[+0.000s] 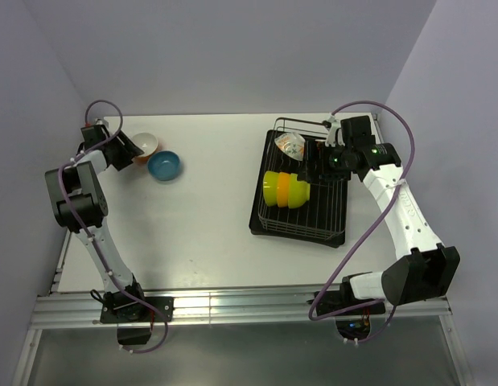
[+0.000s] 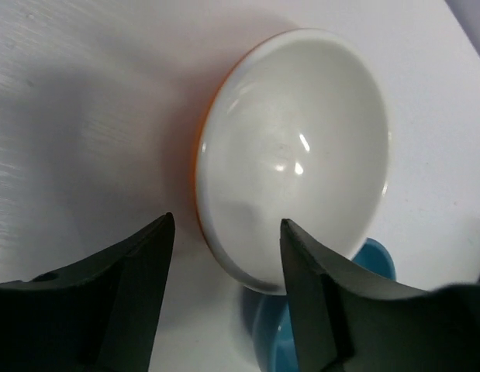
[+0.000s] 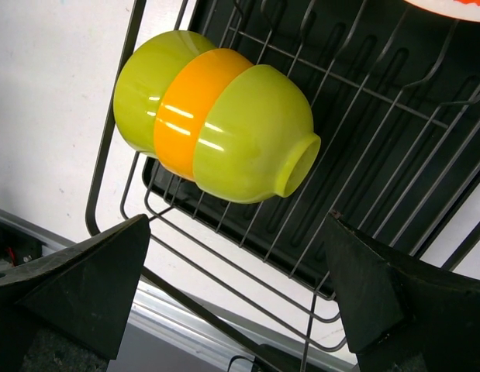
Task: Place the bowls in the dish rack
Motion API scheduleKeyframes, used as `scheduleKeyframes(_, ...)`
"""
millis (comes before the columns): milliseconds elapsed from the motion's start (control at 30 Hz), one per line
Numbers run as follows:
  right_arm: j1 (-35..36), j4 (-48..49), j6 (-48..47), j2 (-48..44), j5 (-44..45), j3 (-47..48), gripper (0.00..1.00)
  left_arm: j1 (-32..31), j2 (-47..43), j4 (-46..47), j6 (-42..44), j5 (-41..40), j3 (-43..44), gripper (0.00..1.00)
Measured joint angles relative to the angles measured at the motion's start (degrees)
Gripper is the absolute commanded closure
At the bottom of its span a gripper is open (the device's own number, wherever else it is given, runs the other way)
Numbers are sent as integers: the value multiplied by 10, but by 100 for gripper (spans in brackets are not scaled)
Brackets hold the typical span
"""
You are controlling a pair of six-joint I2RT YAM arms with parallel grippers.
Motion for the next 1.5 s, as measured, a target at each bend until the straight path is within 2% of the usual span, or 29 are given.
scheduleKeyframes(133, -3, 0, 0, 0, 1, -1, 0, 0, 14, 1, -1, -5, 4, 58)
scheduleKeyframes(167, -3, 0, 0, -1, 1, -1, 0, 0, 17, 1, -1, -6, 9, 65)
scheduleKeyframes(333, -5, 0, 0, 0, 1, -5, 0, 0, 48, 5, -14, -6, 52, 84)
scheduleKeyframes(367, -5, 0, 0, 0, 1, -6, 0, 0, 55, 5, -17, -2, 62, 91)
scheduleKeyframes(467, -7, 2, 0, -3, 1, -7, 0, 0, 74, 13, -39, 19, 84, 100)
scheduleKeyframes(767, -33, 21, 1, -48, -38, -25, 0, -1, 66, 64, -131, 134, 111, 100)
scheduleKeyframes(933, -45, 59, 19, -76, -100, -25, 0, -31, -42, 116, -177, 194, 29, 100)
scheduleKeyframes(1067, -47, 98, 44, -91, -151, -25, 0, -96, -141, 141, -192, 225, -14, 100)
scheduleKeyframes(1200, -48, 163, 98, -111, -189, -25, 0, -180, -218, 140, -187, 233, -18, 100)
scheduleKeyframes(1333, -45, 229, 158, -121, -214, -19, 0, -255, -258, 128, -180, 250, -14, 100)
scheduleKeyframes(1500, -19, 266, 204, -110, -219, 18, 0, -319, -261, 82, -162, 252, -10, 100)
